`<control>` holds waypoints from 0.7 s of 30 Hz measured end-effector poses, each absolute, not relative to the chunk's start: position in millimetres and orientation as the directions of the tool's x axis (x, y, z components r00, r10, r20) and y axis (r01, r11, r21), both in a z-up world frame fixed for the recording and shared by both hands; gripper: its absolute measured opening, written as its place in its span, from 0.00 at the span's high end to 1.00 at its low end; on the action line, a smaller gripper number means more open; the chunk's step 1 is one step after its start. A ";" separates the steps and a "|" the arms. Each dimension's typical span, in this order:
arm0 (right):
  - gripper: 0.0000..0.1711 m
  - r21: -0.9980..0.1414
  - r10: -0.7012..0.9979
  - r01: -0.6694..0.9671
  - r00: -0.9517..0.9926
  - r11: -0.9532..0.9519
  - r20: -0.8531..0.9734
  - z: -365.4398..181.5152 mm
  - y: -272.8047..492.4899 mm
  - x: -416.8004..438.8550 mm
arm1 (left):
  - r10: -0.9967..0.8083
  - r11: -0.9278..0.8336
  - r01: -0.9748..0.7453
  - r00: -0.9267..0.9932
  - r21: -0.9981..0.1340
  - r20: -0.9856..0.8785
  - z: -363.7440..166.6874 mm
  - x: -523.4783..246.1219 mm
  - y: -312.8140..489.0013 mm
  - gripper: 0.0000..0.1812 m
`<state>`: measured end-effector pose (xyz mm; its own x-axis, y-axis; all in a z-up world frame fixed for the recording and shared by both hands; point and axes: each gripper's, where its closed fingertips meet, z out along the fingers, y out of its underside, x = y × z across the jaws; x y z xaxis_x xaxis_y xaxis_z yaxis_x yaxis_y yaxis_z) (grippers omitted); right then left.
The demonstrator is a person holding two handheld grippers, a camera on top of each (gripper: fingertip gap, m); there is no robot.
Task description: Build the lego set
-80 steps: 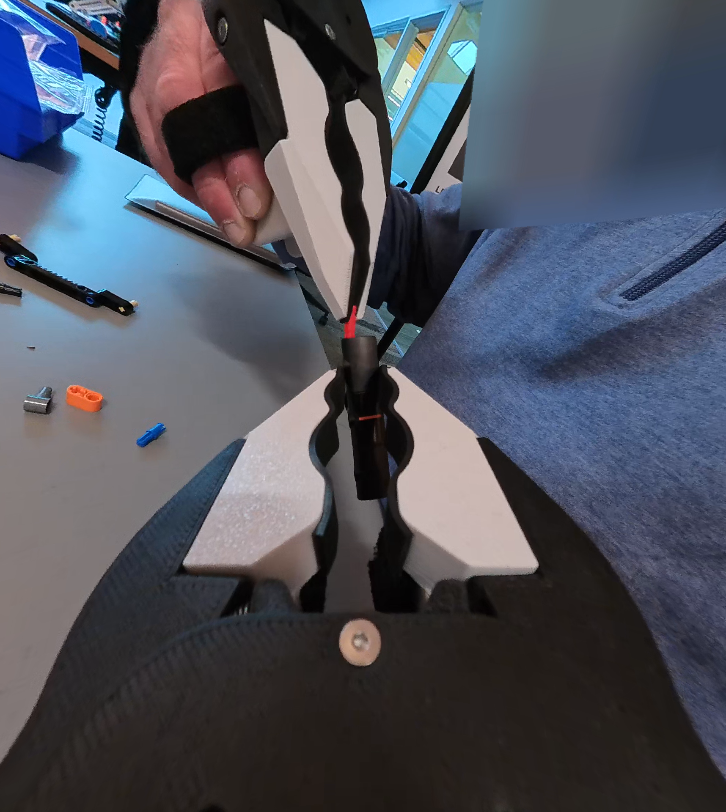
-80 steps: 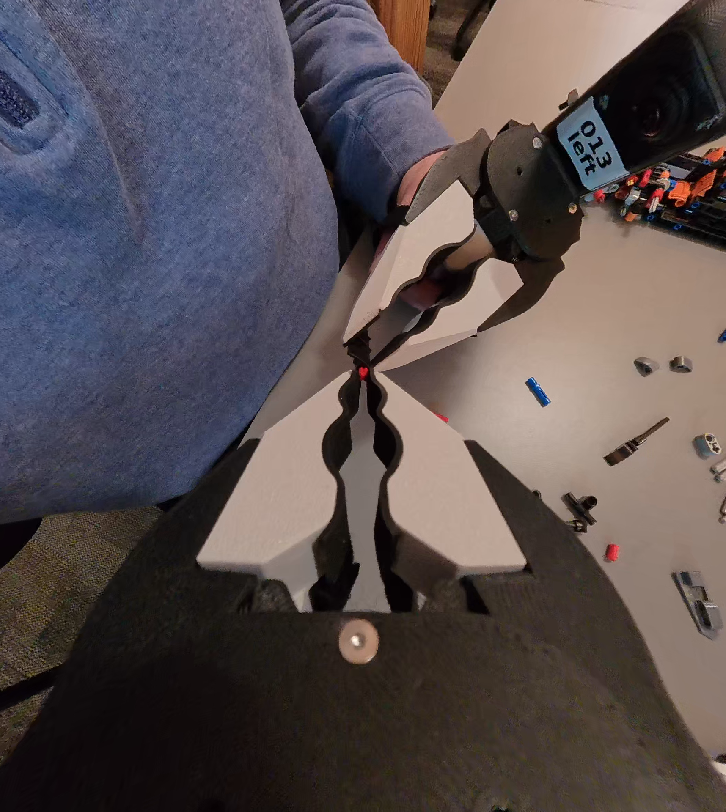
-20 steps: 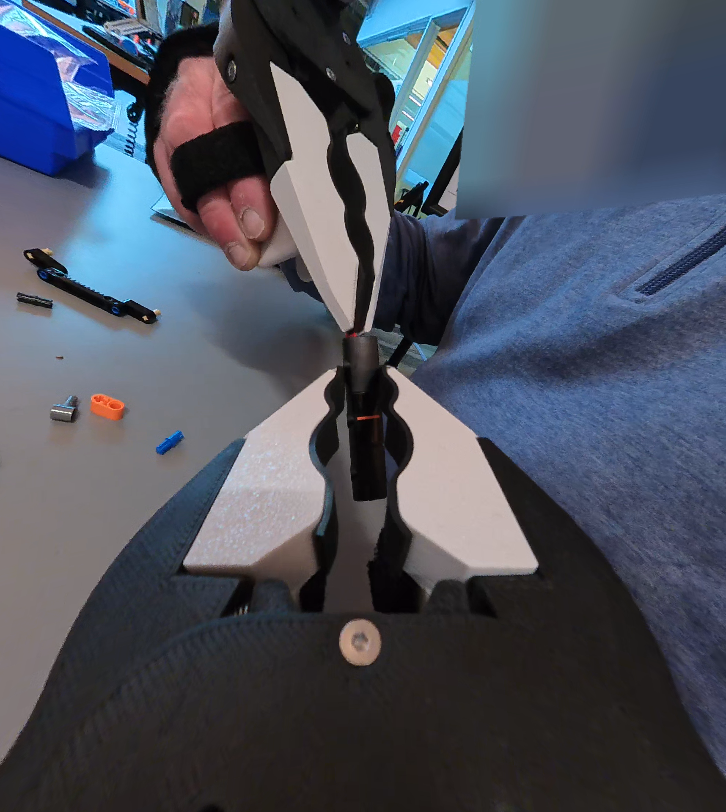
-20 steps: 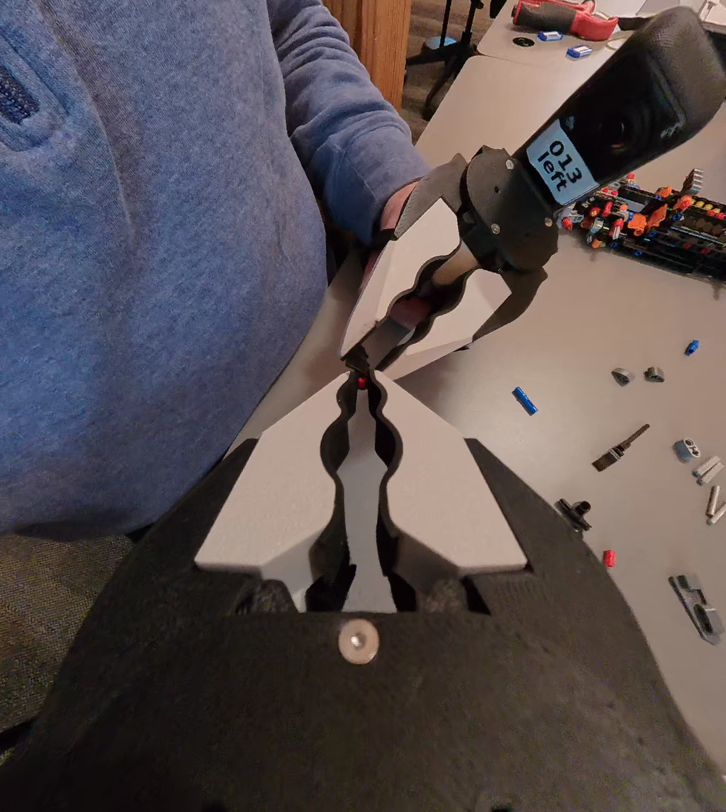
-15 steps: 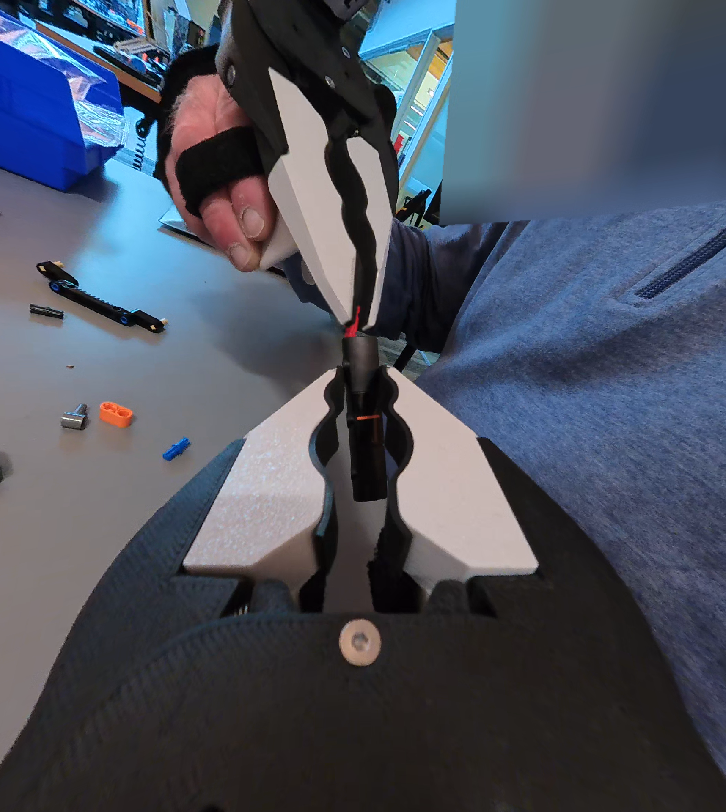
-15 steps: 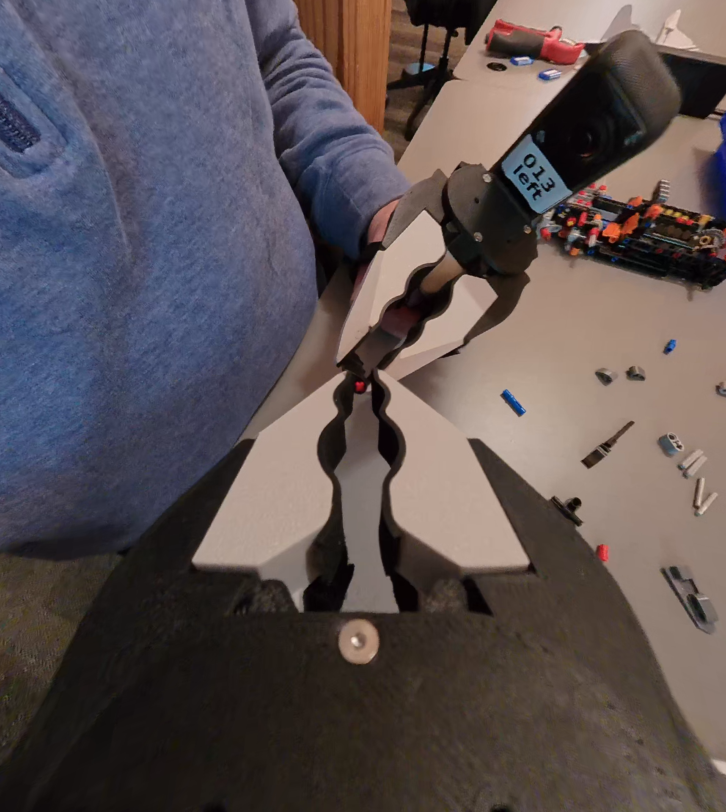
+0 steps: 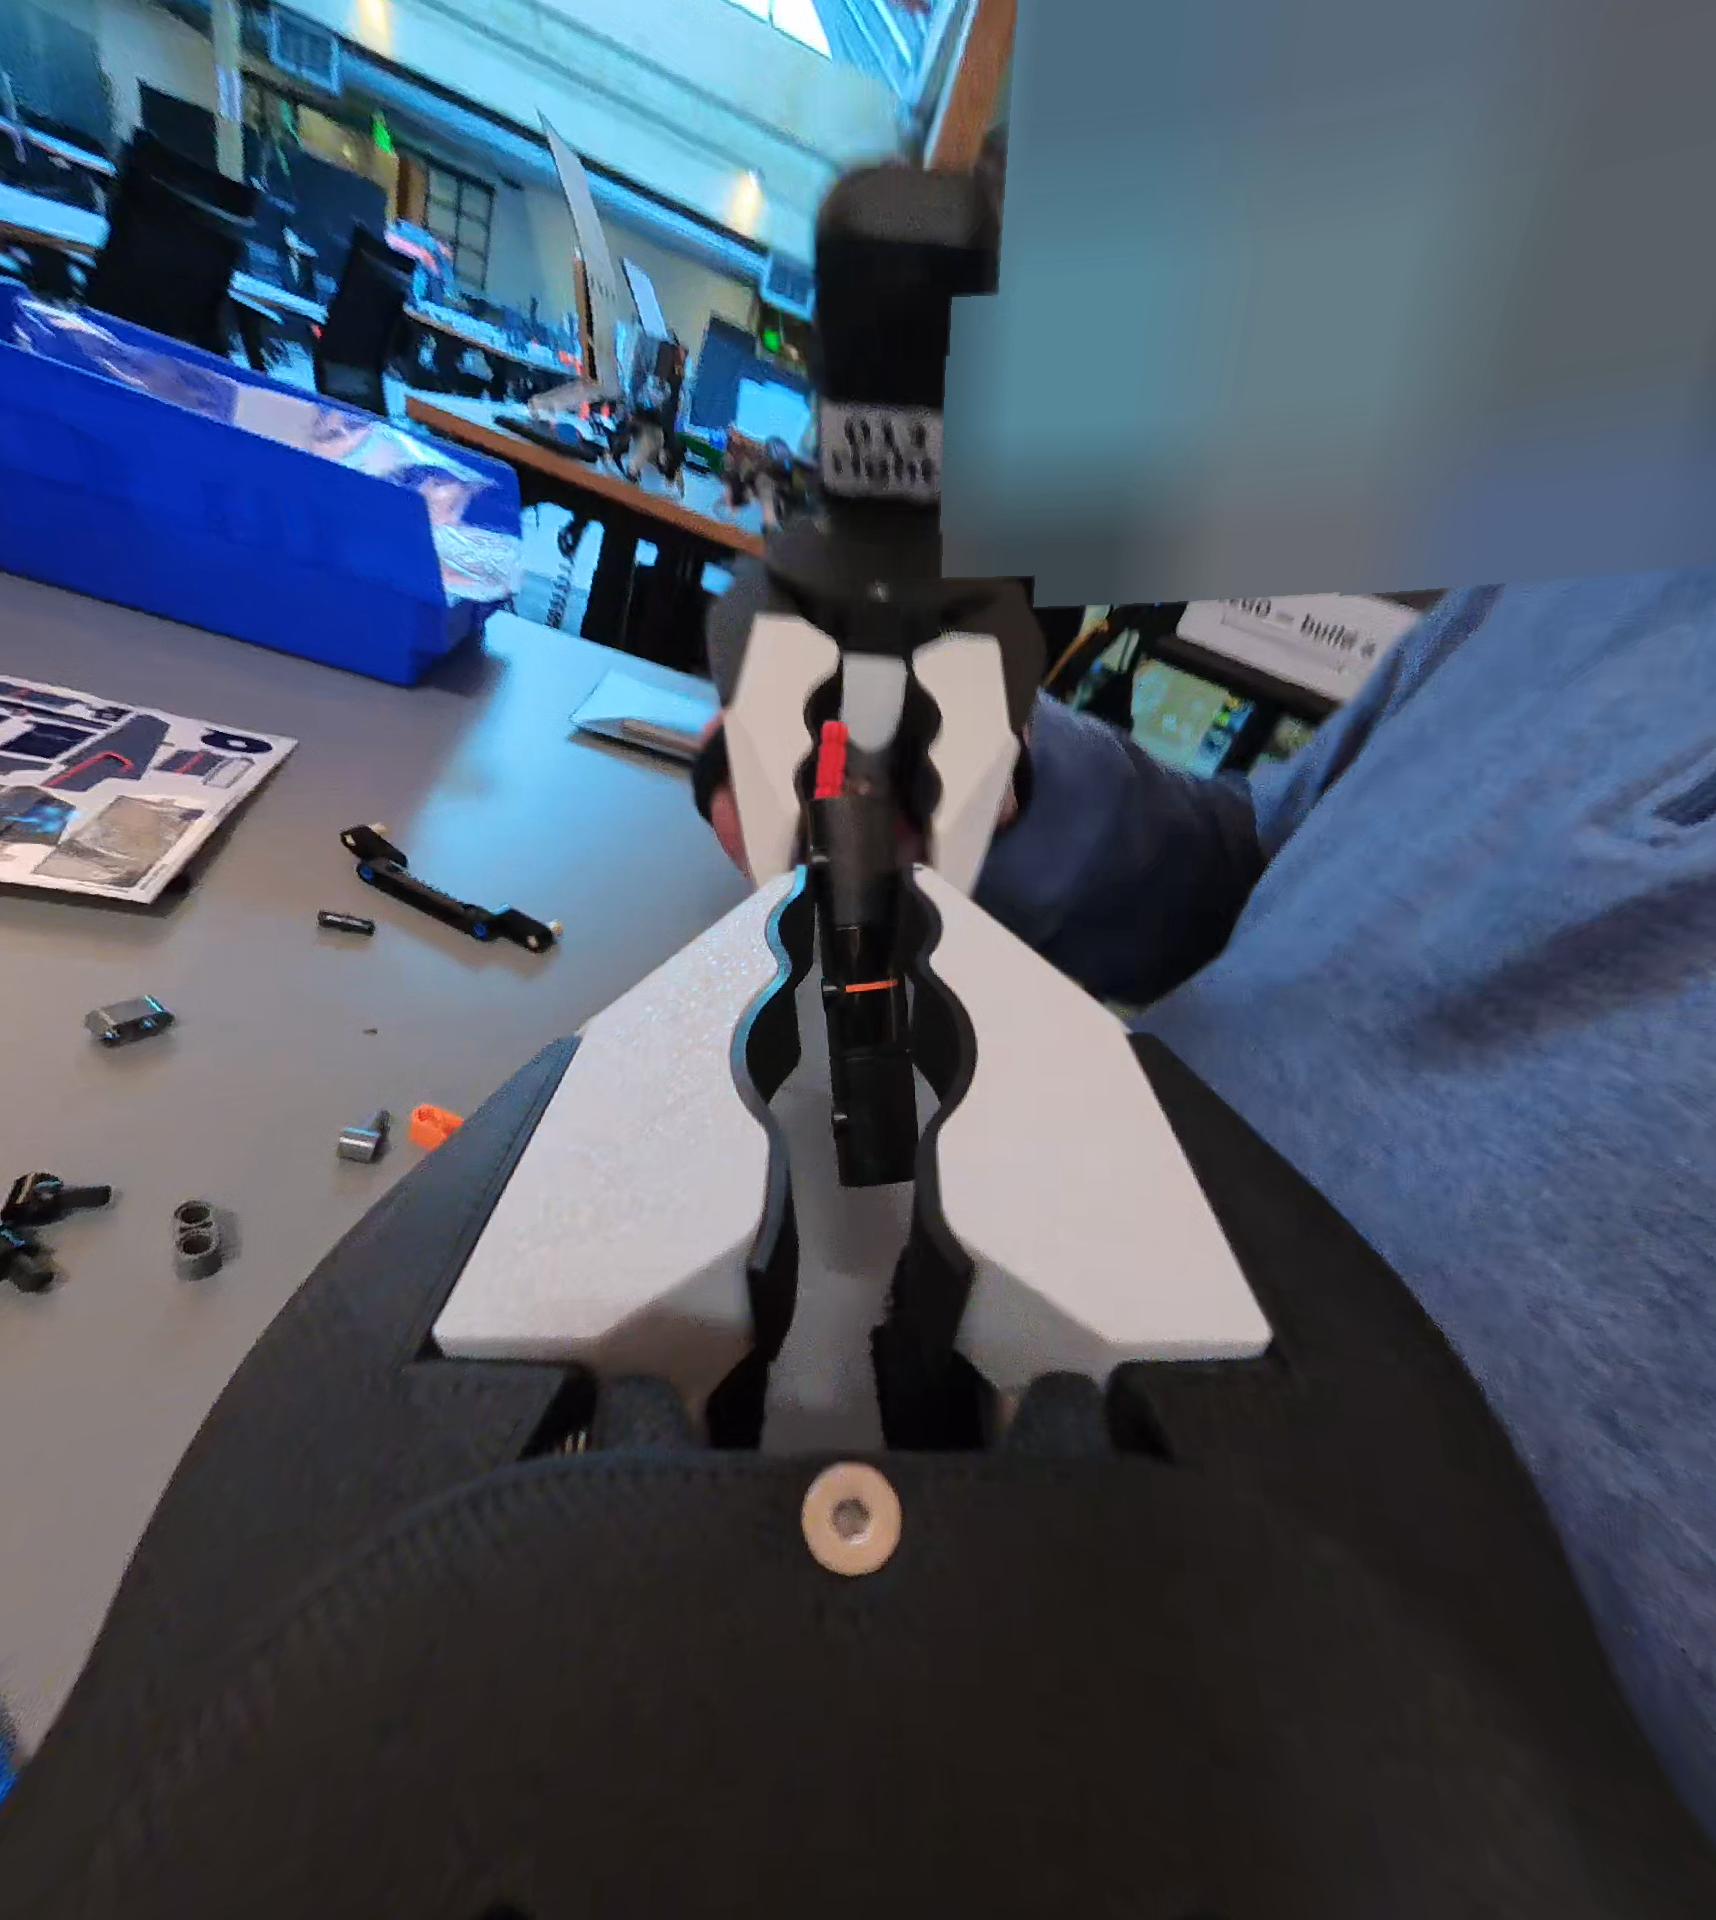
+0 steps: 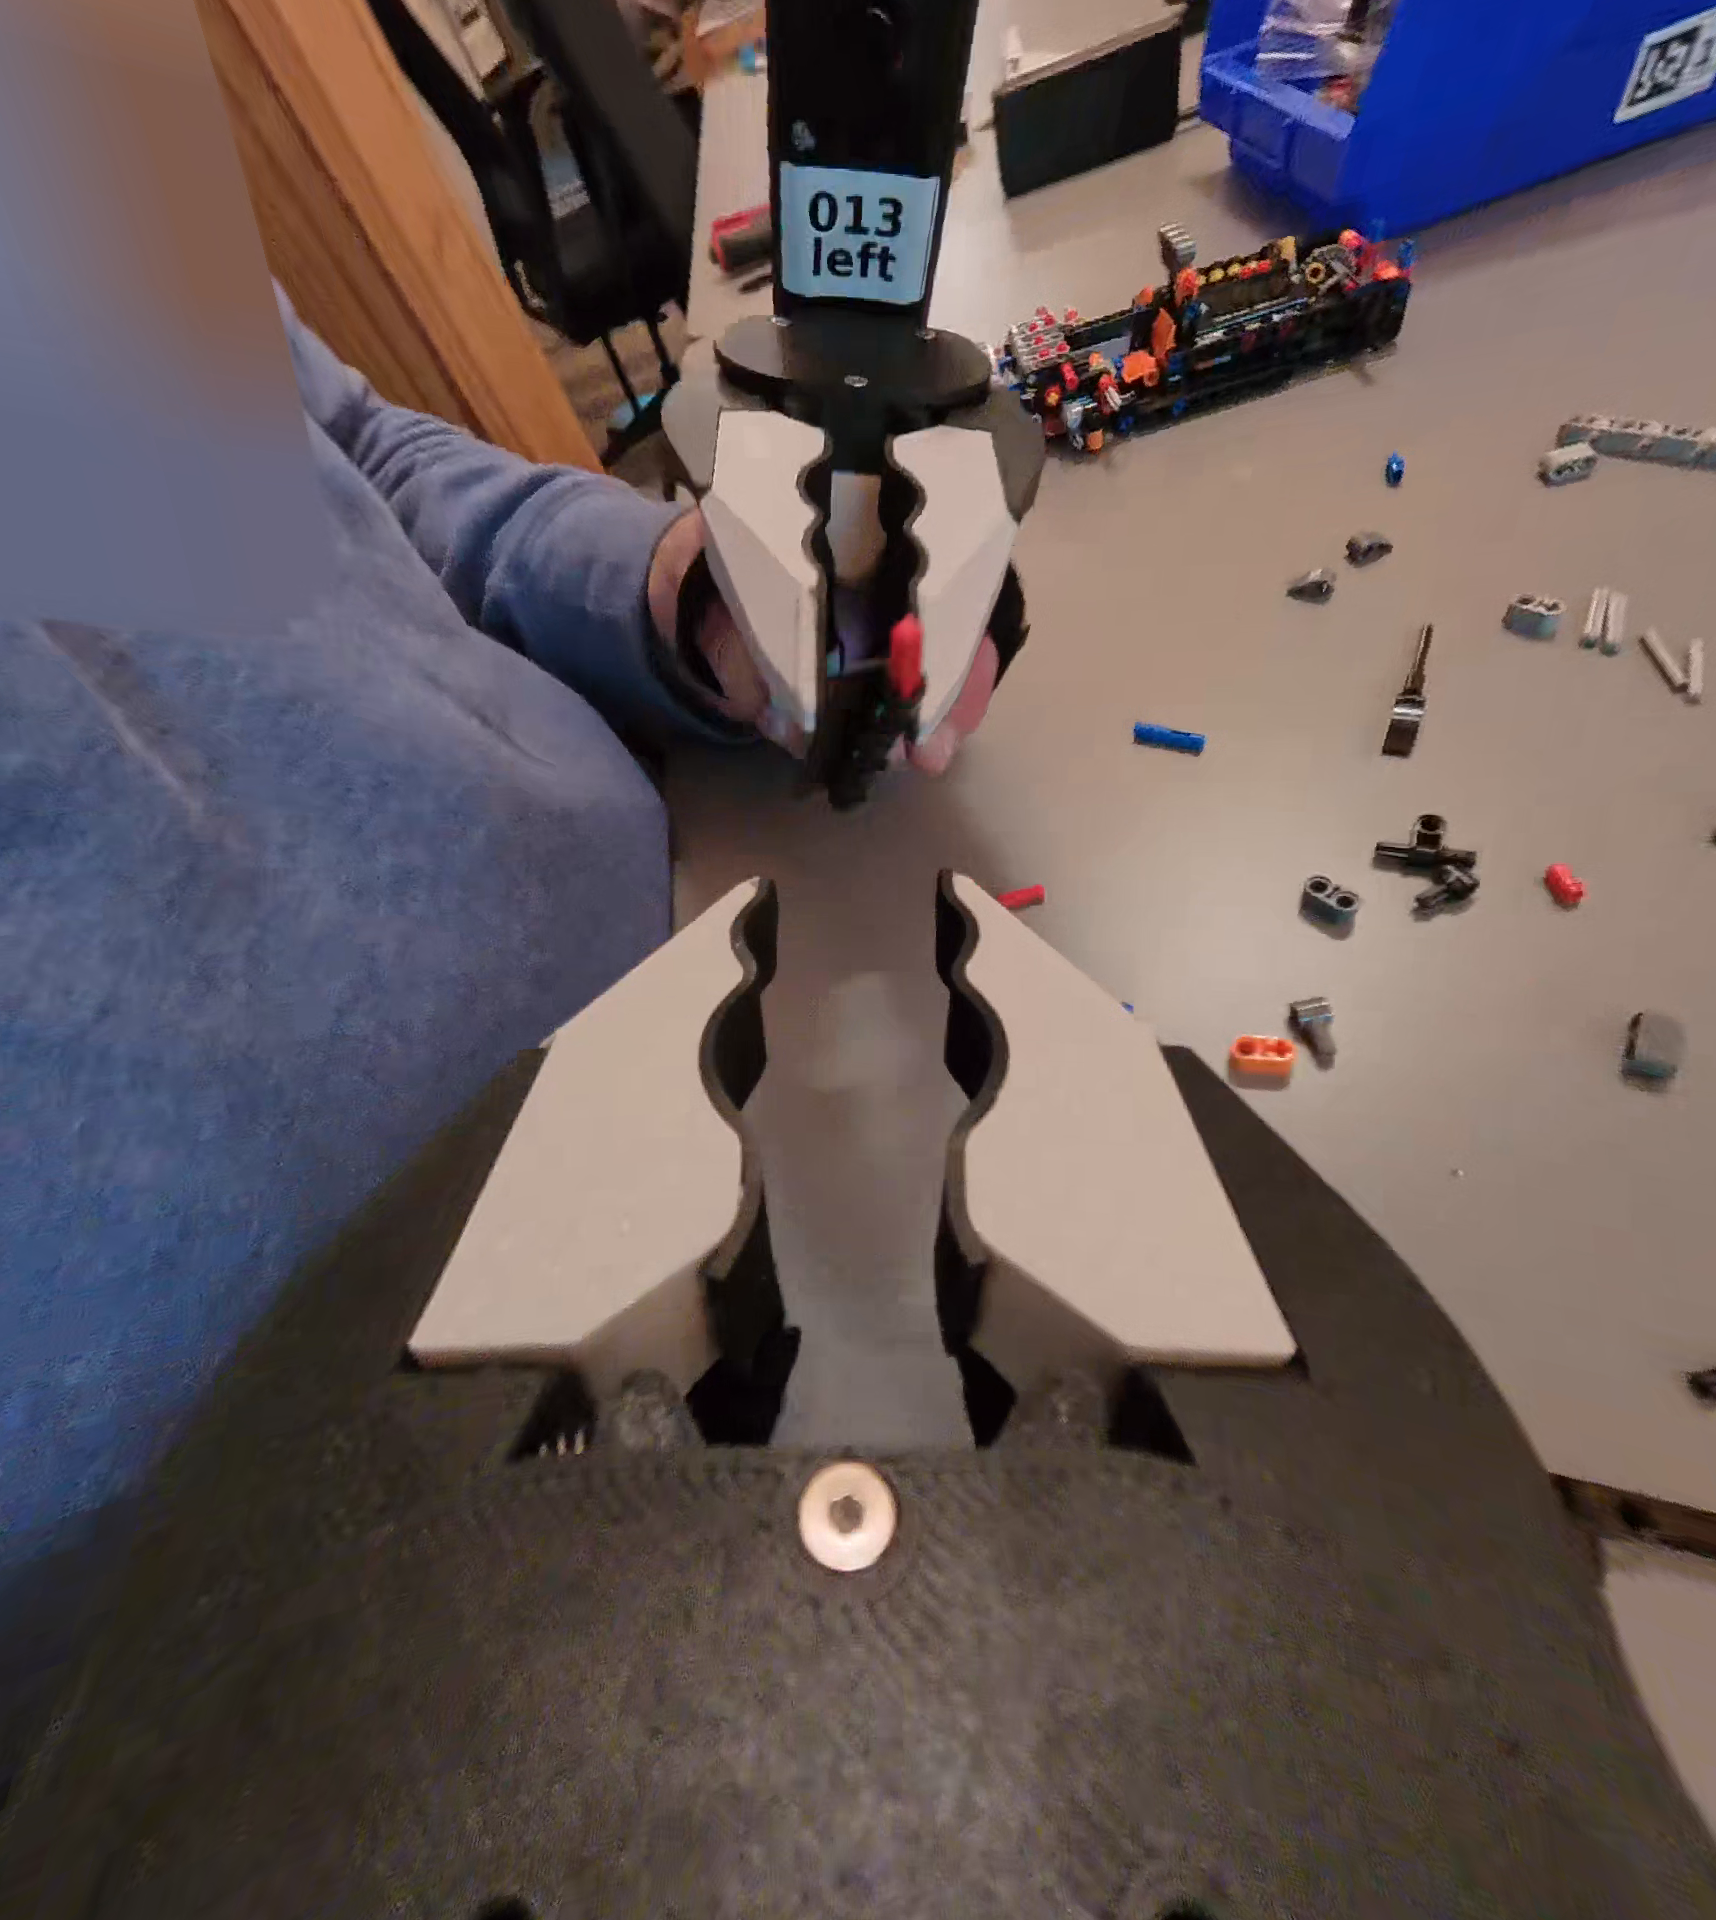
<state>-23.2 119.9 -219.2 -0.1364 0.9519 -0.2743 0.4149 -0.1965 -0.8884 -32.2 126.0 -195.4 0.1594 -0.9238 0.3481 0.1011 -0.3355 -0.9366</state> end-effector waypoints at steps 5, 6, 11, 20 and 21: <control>0.76 -0.892 0.936 0.319 -0.040 -0.319 -0.349 -219.6 117.5 -46.8 | -0.909 -0.343 0.219 0.166 -0.913 0.381 -178.1 -35.9 135.9 0.93; 0.73 -0.893 0.932 0.300 -0.033 -0.335 -0.361 -218.3 116.4 -52.1 | -0.909 -0.335 0.228 0.177 -0.914 0.378 -175.8 -35.6 137.3 0.93; 0.78 -0.888 0.901 0.194 -0.040 -0.418 -0.433 -202.2 117.5 -69.1 | -0.915 -0.293 0.255 0.204 -0.922 0.347 -167.4 -33.4 136.2 0.93; 0.92 -0.899 0.902 0.159 -0.082 -0.408 -0.424 -188.2 115.7 -70.8 | -0.920 -0.278 0.326 0.181 -0.903 0.349 -154.8 -36.8 132.5 0.93; 0.92 -0.901 0.905 0.166 -0.082 -0.401 -0.418 -188.1 115.5 -70.6 | -0.921 -0.277 0.325 0.178 -0.904 0.347 -154.2 -36.5 132.0 0.93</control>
